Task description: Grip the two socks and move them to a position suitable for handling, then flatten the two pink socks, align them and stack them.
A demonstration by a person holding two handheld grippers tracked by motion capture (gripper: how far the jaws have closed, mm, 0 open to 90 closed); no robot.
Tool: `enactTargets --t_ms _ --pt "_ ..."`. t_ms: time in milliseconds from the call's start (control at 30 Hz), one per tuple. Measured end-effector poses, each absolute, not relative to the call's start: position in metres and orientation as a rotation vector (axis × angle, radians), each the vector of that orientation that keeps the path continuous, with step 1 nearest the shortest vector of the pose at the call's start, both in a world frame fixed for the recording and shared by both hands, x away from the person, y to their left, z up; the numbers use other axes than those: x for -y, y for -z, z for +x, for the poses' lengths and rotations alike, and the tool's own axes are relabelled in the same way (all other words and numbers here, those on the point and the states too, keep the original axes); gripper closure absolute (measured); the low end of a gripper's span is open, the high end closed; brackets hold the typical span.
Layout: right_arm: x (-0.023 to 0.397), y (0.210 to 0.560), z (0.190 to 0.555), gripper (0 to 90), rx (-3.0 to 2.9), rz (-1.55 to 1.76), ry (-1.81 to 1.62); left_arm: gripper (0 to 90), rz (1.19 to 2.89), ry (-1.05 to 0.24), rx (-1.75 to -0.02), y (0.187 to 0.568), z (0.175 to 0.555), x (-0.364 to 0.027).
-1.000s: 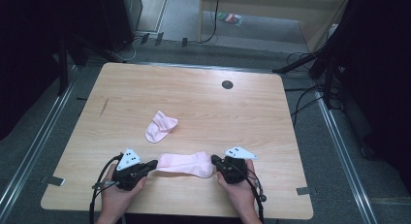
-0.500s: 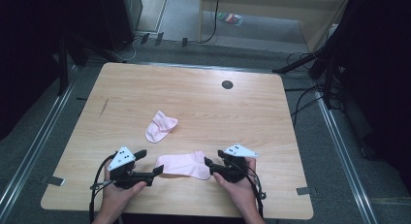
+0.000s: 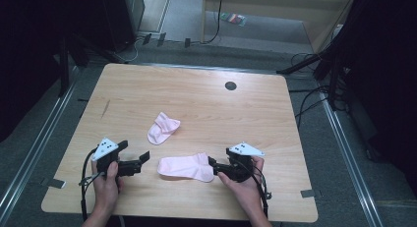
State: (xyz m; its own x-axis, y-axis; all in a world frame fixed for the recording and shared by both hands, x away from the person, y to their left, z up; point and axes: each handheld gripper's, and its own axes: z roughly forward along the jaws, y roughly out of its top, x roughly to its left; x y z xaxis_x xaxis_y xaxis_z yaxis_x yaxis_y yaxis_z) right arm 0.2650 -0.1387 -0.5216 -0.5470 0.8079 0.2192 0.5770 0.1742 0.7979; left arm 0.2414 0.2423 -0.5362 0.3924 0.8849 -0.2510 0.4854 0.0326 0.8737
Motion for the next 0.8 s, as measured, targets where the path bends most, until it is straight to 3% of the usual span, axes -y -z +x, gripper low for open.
enactTargets --t_ms 400,800 --pt "0.126 0.494 0.278 29.3 -2.197 1.285 -1.36 0.4 1.623 -0.513 -1.304 0.545 0.254 -0.249" --pt "0.065 0.474 0.318 48.8 -2.296 1.135 -1.34 0.5 1.641 -0.498 -1.302 0.549 0.256 -0.246"
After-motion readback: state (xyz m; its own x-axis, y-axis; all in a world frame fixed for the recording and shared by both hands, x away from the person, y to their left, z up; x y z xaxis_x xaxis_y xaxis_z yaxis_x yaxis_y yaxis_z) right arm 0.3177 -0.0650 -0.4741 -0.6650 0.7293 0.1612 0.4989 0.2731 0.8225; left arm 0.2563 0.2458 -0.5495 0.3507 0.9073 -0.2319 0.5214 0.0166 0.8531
